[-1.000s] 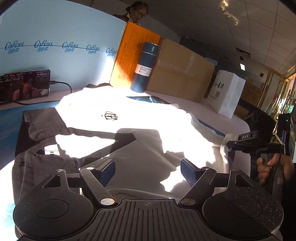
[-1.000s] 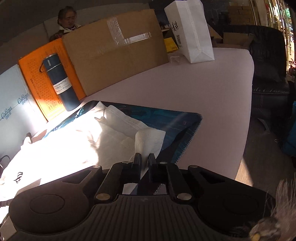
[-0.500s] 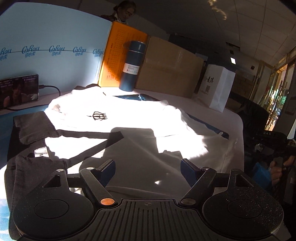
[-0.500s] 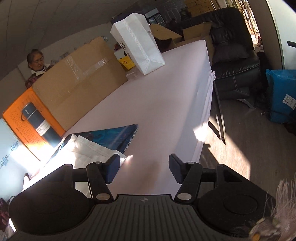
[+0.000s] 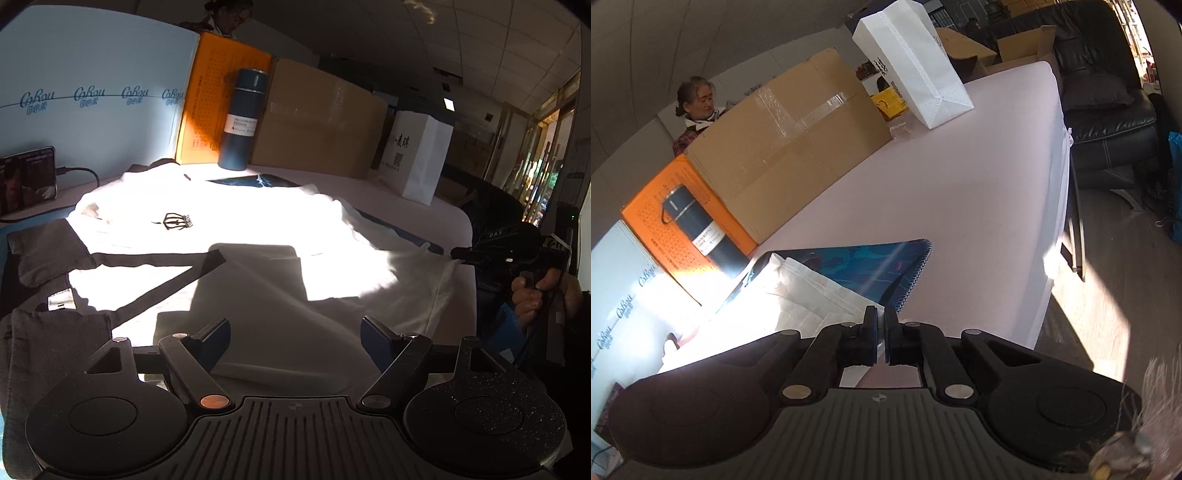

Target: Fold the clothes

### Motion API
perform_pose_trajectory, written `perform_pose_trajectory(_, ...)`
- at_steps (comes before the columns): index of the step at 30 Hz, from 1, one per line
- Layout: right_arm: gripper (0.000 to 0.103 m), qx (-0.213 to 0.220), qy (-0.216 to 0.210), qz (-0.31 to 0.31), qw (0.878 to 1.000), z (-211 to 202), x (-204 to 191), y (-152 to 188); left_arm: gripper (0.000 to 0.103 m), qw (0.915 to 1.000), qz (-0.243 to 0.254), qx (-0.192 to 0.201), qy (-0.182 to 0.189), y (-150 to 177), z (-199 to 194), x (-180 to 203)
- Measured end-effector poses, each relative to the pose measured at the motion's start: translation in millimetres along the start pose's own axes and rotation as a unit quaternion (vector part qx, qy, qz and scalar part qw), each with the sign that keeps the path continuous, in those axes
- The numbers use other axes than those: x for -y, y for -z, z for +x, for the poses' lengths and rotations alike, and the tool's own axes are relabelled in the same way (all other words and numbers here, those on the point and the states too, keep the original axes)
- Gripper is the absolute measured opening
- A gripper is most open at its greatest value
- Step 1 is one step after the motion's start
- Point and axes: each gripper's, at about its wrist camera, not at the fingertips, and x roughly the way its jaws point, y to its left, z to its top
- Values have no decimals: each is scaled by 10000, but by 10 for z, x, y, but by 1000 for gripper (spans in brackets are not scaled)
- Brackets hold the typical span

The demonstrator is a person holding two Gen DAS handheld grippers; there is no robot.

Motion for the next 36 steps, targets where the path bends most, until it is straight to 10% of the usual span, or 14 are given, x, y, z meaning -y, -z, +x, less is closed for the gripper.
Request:
perform_pose_trajectory(3, 3, 199, -256, 170, 9993, -189, 107, -45, 80, 10000, -23, -36, 0, -2, 9, -14)
perform_pose_trajectory(12, 8, 399, 1471, -1645, 9745, -61, -103, 109, 82, 9998, 59, -149, -74, -7, 28, -19)
perform_pose_trajectory(16, 42, 639, 929, -1715, 9787, -62, -251, -164, 85, 9997, 130, -191, -82, -3, 42, -7)
perform_pose_trajectory(20, 58, -259, -432, -2125, 9759, 334, -611, -420, 85, 9998, 72, -164, -75, 1, 38, -27)
perform_pose_trajectory(29, 54, -1729, -601, -3511, 9183, 1503, -1352, -192, 85, 9999, -65, -125, -17, 3, 18, -62)
perform_pose_trajectory(36, 4, -1768, -662, -3886, 9018, 1704, -1384, -147, 85, 9998, -151, -111, 44, 5, 1, -85)
